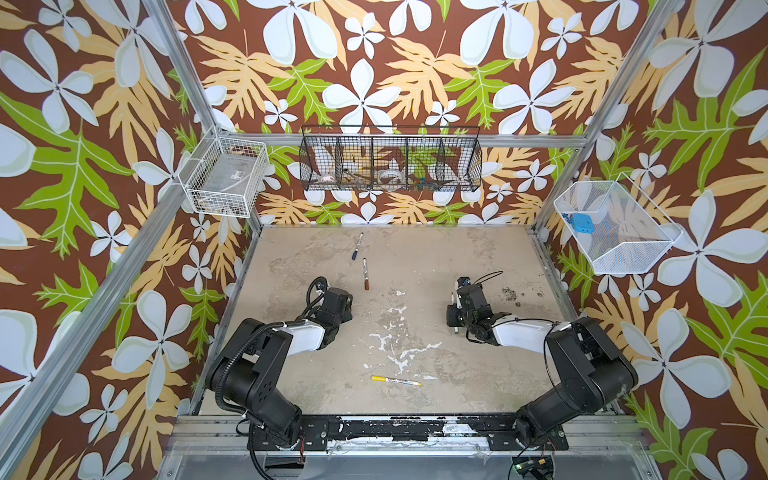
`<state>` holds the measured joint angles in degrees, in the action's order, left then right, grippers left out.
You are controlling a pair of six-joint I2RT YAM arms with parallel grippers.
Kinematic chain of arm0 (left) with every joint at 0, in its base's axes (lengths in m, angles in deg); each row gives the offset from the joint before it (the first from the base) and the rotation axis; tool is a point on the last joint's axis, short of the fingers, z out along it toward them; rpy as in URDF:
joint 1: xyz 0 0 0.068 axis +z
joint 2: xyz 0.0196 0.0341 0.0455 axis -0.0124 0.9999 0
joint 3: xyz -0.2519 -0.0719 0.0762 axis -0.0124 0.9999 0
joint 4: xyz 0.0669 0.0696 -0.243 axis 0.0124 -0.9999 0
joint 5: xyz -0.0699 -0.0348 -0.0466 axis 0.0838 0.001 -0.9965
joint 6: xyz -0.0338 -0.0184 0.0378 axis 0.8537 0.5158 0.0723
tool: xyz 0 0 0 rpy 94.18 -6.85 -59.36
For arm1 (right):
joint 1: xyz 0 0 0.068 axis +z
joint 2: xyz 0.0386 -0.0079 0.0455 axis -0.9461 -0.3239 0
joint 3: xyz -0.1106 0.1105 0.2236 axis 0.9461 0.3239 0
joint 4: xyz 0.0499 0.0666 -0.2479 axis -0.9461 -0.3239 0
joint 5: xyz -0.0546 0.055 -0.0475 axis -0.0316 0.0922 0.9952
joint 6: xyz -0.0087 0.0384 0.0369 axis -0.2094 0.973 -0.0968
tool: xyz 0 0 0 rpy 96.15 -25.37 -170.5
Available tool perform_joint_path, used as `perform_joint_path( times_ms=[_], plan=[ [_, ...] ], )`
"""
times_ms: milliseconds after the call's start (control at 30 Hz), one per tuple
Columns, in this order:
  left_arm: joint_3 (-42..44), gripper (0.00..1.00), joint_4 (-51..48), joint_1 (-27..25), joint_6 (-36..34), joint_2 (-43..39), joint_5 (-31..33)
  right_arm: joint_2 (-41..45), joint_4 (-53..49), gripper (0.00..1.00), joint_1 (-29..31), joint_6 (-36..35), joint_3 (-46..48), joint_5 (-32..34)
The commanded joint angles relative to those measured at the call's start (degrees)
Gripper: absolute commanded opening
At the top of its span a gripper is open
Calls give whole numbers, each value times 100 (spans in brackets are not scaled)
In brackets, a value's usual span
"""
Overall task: Open the pen caps
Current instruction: 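Lower the uncapped marker with the right gripper while the left sets down the dark-green cap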
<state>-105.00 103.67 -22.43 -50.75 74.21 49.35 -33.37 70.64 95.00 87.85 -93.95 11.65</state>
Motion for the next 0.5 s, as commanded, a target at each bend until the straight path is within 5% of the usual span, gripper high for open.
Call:
perform_joint_path(
  times_ms=[0,467],
  plan=[
    [-49,1,-80,27,31,58,-49,-59,-160,13,-5,26,-48,127],
    [-86,5,-192,52,64,78,112,237,-25,30,-6,-40,77,-13]
  ],
)
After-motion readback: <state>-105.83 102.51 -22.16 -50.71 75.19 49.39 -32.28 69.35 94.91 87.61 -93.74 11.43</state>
